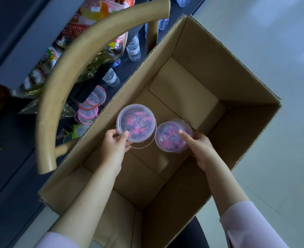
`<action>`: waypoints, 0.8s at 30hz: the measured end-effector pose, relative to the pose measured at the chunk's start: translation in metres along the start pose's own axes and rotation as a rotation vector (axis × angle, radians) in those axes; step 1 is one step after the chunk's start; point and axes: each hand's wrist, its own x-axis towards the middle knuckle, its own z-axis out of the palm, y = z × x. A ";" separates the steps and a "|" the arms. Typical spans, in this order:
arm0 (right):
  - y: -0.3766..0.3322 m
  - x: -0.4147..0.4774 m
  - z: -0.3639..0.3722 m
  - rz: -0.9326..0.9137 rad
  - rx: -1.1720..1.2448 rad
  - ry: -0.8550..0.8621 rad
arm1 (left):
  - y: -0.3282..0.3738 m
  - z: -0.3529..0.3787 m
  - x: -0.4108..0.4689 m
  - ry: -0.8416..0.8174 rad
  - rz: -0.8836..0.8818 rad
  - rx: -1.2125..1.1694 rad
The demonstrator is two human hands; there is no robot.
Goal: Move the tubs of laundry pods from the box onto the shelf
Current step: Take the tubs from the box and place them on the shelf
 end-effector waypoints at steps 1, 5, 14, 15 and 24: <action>-0.002 -0.007 -0.002 -0.043 0.016 0.018 | 0.000 -0.002 -0.006 0.022 0.023 0.029; -0.014 -0.041 -0.007 -0.247 0.060 0.130 | 0.006 -0.014 -0.036 0.048 0.055 -0.015; -0.041 -0.172 0.002 -0.559 0.109 0.031 | 0.037 -0.080 -0.155 0.017 0.188 -0.336; -0.044 -0.190 0.001 -0.581 0.109 0.012 | 0.041 -0.091 -0.174 0.022 0.201 -0.351; -0.062 -0.321 -0.010 -0.555 0.057 -0.364 | 0.052 -0.155 -0.339 0.222 0.306 -0.538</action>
